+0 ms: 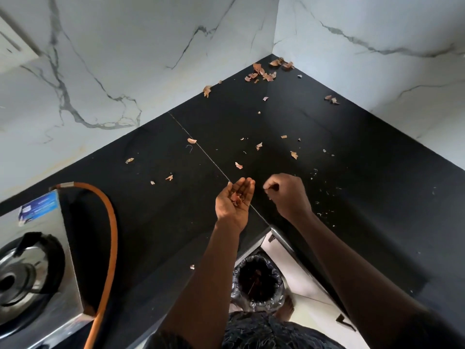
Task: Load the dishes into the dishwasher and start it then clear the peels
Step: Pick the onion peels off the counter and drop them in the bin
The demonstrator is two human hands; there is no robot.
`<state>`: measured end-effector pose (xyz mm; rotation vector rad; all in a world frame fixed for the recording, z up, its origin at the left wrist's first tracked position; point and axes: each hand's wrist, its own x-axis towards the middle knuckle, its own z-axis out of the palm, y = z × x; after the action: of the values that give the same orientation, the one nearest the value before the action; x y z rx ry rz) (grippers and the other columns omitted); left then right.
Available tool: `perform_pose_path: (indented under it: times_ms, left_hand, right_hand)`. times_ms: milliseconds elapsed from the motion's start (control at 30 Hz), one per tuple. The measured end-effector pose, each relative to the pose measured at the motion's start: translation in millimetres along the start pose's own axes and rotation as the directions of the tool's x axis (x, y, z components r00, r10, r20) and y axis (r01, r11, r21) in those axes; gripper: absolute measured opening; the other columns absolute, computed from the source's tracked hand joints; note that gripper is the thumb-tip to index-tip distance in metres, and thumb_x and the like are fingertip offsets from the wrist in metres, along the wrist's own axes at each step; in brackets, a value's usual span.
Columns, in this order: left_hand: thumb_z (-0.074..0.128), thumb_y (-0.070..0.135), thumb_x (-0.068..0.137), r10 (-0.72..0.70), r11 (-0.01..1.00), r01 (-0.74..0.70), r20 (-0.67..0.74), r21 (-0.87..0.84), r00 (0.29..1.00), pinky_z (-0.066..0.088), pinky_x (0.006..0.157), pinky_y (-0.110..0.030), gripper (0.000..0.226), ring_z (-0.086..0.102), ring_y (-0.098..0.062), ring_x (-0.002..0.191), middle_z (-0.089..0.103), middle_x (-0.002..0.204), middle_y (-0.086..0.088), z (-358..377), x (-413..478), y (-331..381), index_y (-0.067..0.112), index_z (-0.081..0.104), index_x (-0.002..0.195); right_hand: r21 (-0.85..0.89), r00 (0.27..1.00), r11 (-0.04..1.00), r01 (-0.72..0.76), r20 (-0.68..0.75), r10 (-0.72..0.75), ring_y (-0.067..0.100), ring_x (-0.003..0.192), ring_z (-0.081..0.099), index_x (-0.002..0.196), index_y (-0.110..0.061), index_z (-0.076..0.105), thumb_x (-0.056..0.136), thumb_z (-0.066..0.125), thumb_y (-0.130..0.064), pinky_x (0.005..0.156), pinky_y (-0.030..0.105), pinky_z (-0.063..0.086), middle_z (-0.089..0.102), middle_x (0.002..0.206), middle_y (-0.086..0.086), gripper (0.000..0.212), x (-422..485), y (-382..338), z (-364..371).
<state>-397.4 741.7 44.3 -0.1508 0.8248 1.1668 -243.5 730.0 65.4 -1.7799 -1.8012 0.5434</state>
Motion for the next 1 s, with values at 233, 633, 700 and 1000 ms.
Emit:
perform_pose_path:
  times_ms: [233, 633, 700, 1000]
  left_hand:
    - [0.040, 0.024, 0.105, -0.006, 1.000, 0.006, -0.045, -0.002, 0.999, 0.048, 0.104, -0.035, 0.039, 0.070, -0.028, 0.103, 0.074, 0.103, -0.018, 17, -2, -29, -0.002, 0.070, 0.104]
    - [0.038, 0.018, 0.106, 0.024, 0.996, -0.022, 0.022, -0.085, 0.999, 0.059, 0.091, -0.043, 0.041, 0.070, -0.039, 0.105, 0.068, 0.116, -0.030, 18, 23, 27, -0.011, 0.066, 0.102]
    - [0.038, 0.019, 0.106, 0.018, 0.997, -0.016, 0.021, -0.081, 1.000, 0.060, 0.090, -0.041, 0.040, 0.069, -0.039, 0.109, 0.066, 0.119, -0.030, 17, 28, 37, -0.011, 0.066, 0.104]
    - [0.041, 0.020, 0.106, -0.008, 0.997, 0.008, -0.004, -0.076, 1.000, 0.059, 0.091, -0.039, 0.039, 0.070, -0.036, 0.108, 0.067, 0.120, -0.028, 8, 45, 61, -0.010, 0.065, 0.111]
  right_hand:
    - [0.015, 0.959, 0.968, 0.250, 0.135, -0.250, 0.008, 0.084, 0.064, 0.102, -0.012, 0.075, 0.093, 0.061, -0.004, 0.074, 0.013, 0.048, 0.071, 0.099, 0.002, 0.019, -9, -25, -4]
    - [-0.069, 0.959, 0.962, -0.264, 0.089, 0.269, 0.011, 0.082, 0.065, 0.114, -0.011, 0.072, 0.095, 0.061, -0.007, 0.066, 0.011, 0.044, 0.074, 0.107, 0.008, 0.021, 21, 21, 6]
    - [-0.156, 0.946, 0.951, -0.267, 0.148, 0.290, 0.017, 0.094, 0.069, 0.117, -0.010, 0.069, 0.096, 0.063, -0.011, 0.078, 0.022, 0.053, 0.072, 0.111, 0.009, 0.022, 13, 25, 13]
    - [-0.275, 0.961, 0.952, -0.135, 0.200, 0.193, 0.012, 0.077, 0.059, 0.102, -0.012, 0.069, 0.095, 0.065, -0.015, 0.065, 0.024, 0.048, 0.066, 0.098, 0.002, 0.009, 9, -2, 41]
